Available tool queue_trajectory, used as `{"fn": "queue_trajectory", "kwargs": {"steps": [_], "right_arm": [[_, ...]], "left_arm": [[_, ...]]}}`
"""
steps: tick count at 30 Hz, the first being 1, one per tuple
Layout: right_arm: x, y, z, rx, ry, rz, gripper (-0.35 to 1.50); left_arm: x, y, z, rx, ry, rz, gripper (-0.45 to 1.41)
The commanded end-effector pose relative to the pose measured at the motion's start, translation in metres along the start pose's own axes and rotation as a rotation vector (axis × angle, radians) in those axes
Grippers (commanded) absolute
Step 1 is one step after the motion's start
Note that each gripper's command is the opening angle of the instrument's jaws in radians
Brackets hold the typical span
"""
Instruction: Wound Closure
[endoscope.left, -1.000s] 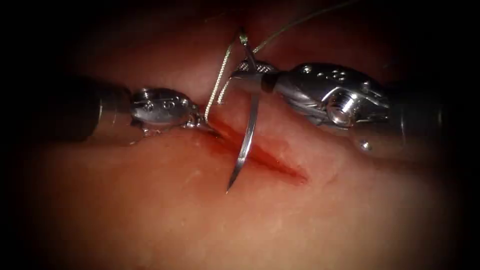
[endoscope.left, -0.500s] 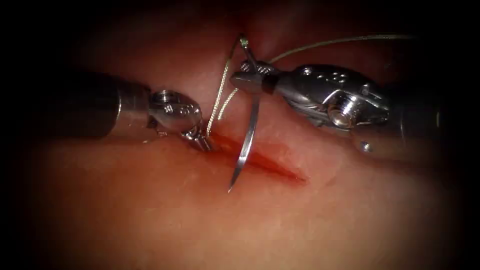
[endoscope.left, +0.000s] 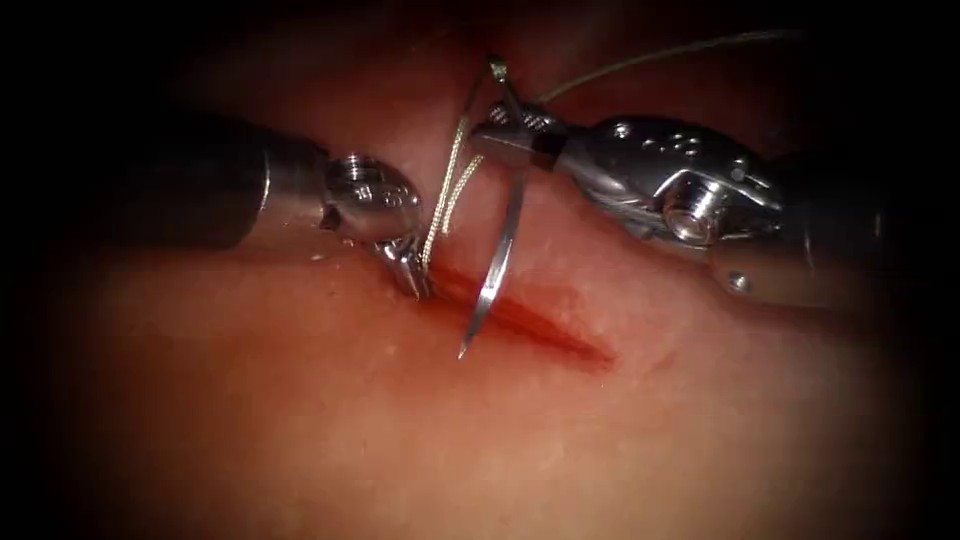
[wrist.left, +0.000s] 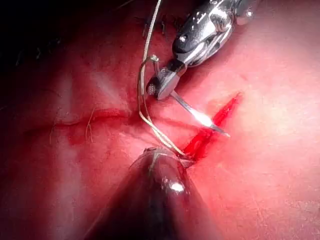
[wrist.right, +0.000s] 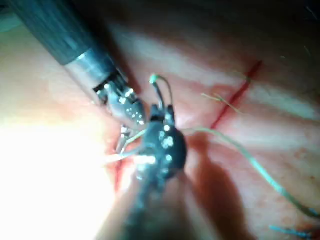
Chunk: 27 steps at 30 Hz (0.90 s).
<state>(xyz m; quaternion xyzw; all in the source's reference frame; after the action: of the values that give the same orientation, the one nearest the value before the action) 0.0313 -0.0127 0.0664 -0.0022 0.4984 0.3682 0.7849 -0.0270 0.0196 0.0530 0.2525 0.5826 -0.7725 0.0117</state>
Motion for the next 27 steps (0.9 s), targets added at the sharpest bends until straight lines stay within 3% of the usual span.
{"fn": "queue_trajectory", "kwargs": {"steps": [1,14,27], "right_arm": [[0.0,0.0003,0.0011,-0.013,0.007,-0.007,-0.35],[-0.0008,0.0001,0.005,-0.072,0.017,-0.073,-0.35],[-0.0048,0.0001,0.0075,-0.091,-0.018,-0.214,-0.35]], "left_arm": [[0.0001,-0.0003,-0.0002,0.007,0.002,0.005,-0.28],[-0.0018,0.0023,-0.0001,0.034,0.007,0.027,-0.28],[-0.0022,0.003,0.0003,0.051,0.009,0.038,-0.27]]}}
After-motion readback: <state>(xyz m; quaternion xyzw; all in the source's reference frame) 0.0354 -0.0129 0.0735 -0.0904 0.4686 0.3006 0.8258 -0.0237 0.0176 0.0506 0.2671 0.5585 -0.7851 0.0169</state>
